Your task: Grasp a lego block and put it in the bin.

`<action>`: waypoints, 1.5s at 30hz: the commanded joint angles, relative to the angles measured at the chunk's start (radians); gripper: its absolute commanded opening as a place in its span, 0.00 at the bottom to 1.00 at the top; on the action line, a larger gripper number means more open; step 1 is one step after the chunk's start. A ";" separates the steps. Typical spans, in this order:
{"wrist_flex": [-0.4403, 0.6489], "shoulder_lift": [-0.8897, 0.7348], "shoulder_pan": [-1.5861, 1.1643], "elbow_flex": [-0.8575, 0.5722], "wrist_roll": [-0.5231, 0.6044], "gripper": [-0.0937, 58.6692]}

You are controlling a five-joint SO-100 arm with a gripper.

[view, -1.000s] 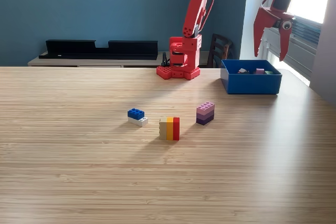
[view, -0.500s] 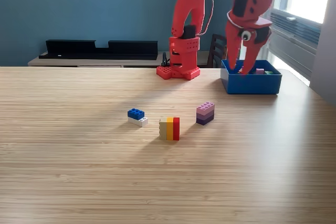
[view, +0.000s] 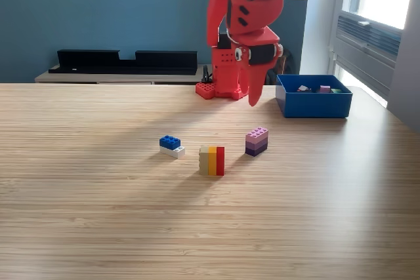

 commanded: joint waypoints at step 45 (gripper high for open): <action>-0.284 -0.357 0.219 -0.485 -0.035 0.58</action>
